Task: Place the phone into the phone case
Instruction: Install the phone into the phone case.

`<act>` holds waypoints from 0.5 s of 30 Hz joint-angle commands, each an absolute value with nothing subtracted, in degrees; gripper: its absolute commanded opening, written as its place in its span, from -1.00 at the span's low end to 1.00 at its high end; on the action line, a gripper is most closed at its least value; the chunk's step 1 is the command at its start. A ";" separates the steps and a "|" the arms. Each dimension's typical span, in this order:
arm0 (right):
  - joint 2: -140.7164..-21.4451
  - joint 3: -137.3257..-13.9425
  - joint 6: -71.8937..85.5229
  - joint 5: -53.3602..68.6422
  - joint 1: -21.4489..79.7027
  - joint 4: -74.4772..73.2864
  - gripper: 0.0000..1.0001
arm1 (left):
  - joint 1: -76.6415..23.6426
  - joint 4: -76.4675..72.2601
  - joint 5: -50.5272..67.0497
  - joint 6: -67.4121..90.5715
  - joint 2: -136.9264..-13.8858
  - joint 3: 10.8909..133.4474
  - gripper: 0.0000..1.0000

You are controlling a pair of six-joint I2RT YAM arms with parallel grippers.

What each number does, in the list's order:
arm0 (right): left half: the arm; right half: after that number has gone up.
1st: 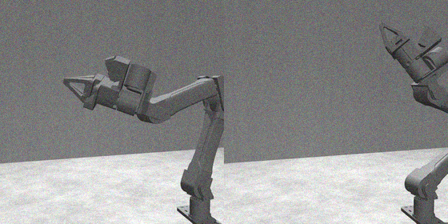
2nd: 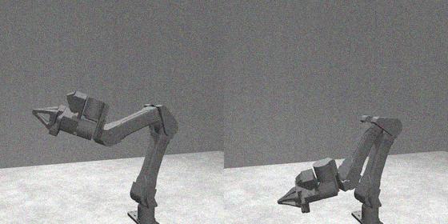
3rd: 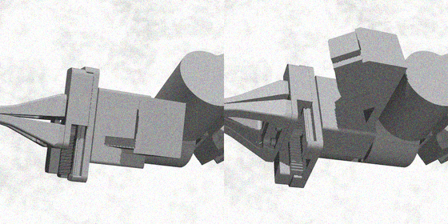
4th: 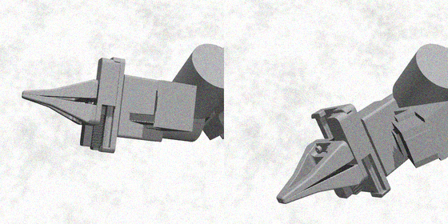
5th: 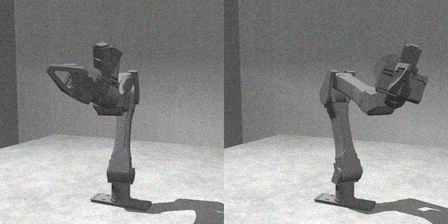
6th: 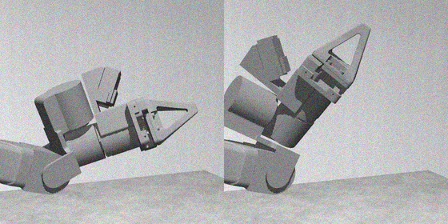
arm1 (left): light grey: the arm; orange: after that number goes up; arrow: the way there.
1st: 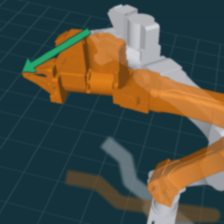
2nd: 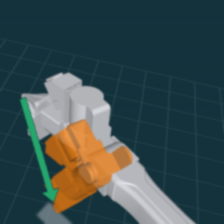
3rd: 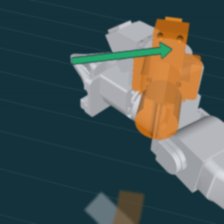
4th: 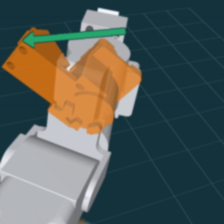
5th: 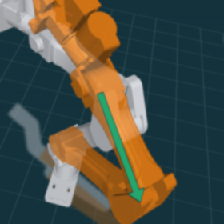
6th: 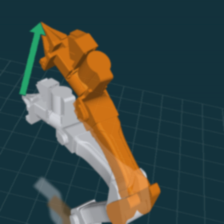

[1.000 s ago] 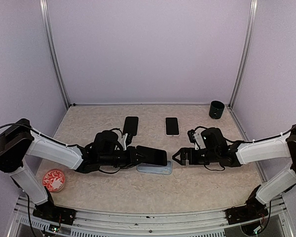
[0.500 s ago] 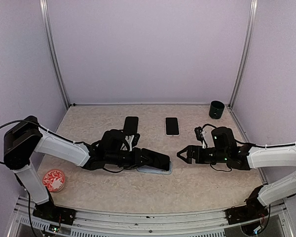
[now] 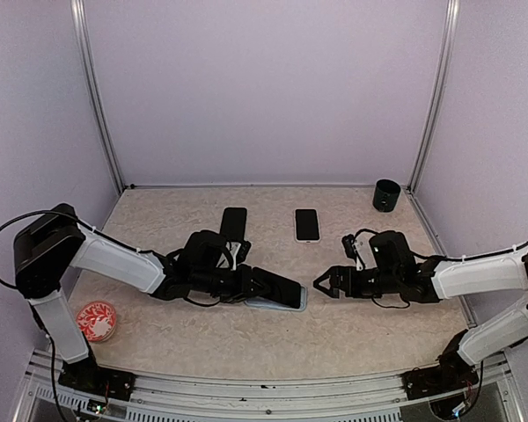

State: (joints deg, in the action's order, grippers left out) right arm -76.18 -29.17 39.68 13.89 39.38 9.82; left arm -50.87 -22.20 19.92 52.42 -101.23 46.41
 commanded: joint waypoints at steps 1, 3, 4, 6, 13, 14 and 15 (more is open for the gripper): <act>-78.23 -30.20 39.70 13.77 40.23 11.47 0.99 | -50.23 -23.62 22.89 51.90 -102.40 49.03 -1.00; -79.19 -30.53 39.72 13.26 40.56 11.27 0.99 | -49.91 -23.36 23.80 51.98 -102.94 49.33 -1.00; -79.61 -30.62 39.75 13.14 40.76 11.25 0.99 | -49.61 -23.23 24.27 52.07 -103.06 49.51 -1.00; -80.48 -30.74 40.09 12.92 41.26 11.70 0.99 | -49.02 -22.88 25.16 52.26 -103.63 49.82 -1.00; -84.92 -32.90 40.92 11.94 44.33 12.78 0.99 | -47.91 -21.73 28.41 53.62 -106.07 51.52 -1.00; -85.44 -33.31 41.08 11.85 44.83 13.08 0.99 | -47.90 -21.71 28.80 53.97 -106.43 51.65 -1.00; -85.99 -33.57 41.25 11.82 45.21 13.47 0.99 | -47.82 -21.79 29.33 54.25 -106.70 51.82 -1.00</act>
